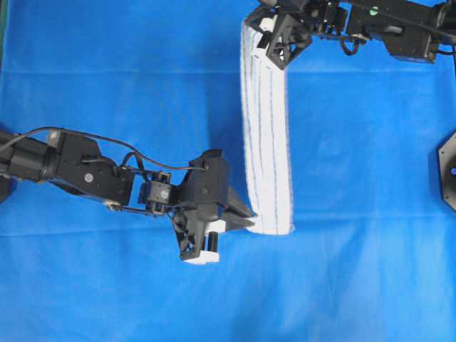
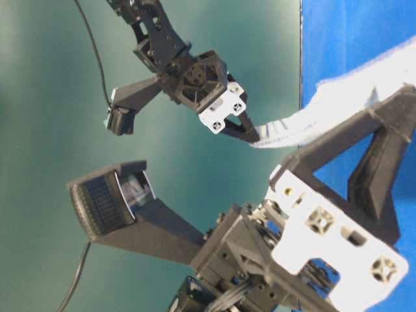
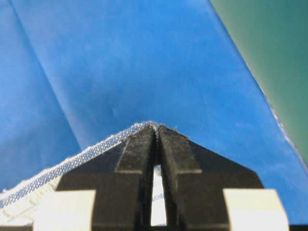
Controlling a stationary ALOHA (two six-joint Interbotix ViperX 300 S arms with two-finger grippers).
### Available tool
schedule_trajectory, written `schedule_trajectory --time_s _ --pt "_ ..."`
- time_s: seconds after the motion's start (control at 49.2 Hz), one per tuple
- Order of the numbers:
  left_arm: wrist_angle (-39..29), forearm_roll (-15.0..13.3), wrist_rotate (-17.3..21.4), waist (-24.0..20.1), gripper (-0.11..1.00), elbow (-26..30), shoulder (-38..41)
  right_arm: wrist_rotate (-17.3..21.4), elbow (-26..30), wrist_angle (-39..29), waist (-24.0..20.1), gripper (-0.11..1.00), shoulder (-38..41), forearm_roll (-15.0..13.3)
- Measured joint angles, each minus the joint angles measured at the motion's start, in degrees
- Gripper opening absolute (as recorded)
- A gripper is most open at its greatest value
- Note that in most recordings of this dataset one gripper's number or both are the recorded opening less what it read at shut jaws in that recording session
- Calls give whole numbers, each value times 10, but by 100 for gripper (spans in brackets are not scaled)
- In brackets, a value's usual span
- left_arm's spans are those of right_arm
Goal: Fold the blue towel.
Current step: 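Lift the strip and rotate it vertical, right gripper moving to the top, then lay the strip down vertically and open both grippers, moving them apart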
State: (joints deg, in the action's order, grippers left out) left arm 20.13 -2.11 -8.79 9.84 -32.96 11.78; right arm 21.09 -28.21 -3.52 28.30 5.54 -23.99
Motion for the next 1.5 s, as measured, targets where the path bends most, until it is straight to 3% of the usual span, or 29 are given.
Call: schedule_trajectory --time_s 0.325,0.366,0.447,0.488,0.61,0.671,0.711,0.833,0.976,1.179,1.504 --pt "-9 -1 -1 -1 5 -2 -1 2 0 -6 0 3 1 0" --pt "-11 -1 -1 -2 8 -2 -1 2 0 -7 0 4 1 -1" --pt "-22 -1 -1 -3 25 -3 -1 2 1 -11 0 5 1 0" --pt "-31 -1 -1 -2 35 -3 -2 2 0 -12 0 11 1 -1" --pt "-70 0 -2 -3 62 -8 -17 2 0 -22 0 48 1 -1" --pt "-99 0 -2 -2 70 -14 -33 1 1 -26 0 63 1 -1" --pt "-123 -1 -2 -3 70 -19 -47 1 0 -31 0 67 -1 -1" --pt "-192 -1 -3 -3 69 -42 -99 1 -5 -40 0 61 -18 0" --pt "-222 0 -3 -3 69 -77 -171 1 -37 -44 1 61 -59 -1" --pt "-219 0 -3 -25 69 -131 -250 4 -110 -41 2 61 -134 0" --pt "-154 2 5 -129 69 -198 -336 17 -238 2 -48 61 -267 6"
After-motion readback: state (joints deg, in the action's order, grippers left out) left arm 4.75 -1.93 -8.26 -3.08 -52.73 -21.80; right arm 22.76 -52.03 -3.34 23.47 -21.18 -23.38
